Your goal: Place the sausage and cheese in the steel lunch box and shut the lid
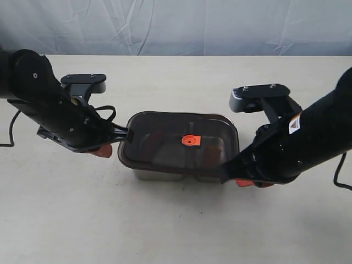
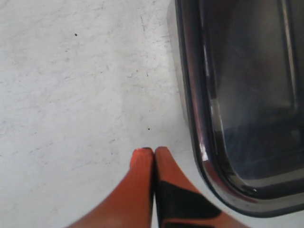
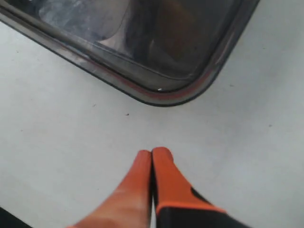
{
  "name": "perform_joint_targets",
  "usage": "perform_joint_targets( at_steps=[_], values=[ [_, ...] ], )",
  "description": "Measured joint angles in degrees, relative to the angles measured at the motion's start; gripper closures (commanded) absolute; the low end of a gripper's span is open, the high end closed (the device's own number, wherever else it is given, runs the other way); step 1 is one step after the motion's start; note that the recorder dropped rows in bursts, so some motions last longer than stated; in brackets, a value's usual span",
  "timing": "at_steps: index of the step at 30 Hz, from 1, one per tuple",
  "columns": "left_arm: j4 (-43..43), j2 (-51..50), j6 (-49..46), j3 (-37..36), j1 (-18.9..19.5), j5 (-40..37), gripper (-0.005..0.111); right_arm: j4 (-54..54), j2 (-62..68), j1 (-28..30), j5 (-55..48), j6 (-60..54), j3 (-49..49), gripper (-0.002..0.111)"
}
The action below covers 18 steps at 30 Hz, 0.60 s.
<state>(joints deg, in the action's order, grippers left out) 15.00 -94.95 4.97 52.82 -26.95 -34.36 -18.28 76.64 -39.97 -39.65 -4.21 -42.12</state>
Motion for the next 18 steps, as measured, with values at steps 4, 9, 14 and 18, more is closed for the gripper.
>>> perform_joint_targets(
  at_steps=[4, 9, 14, 18],
  values=[
    [-0.3, 0.0, -0.1, 0.0, 0.0, 0.5, 0.107, -4.3, 4.7, 0.0, 0.9, -4.7, 0.0, 0.108],
    [-0.3, 0.0, -0.1, 0.0, 0.0, 0.6, 0.107, -7.6, 9.4, 0.0, 2.3, -8.2, 0.0, 0.108],
    [-0.3, 0.0, -0.1, 0.0, 0.0, 0.6, 0.107, -7.8, 12.0, 0.0, 4.8, -8.7, 0.0, 0.108],
    [-0.3, 0.0, -0.1, 0.0, 0.0, 0.7, 0.107, -7.8, 13.7, 0.0, 6.8, -9.0, 0.0, 0.108]
  ],
)
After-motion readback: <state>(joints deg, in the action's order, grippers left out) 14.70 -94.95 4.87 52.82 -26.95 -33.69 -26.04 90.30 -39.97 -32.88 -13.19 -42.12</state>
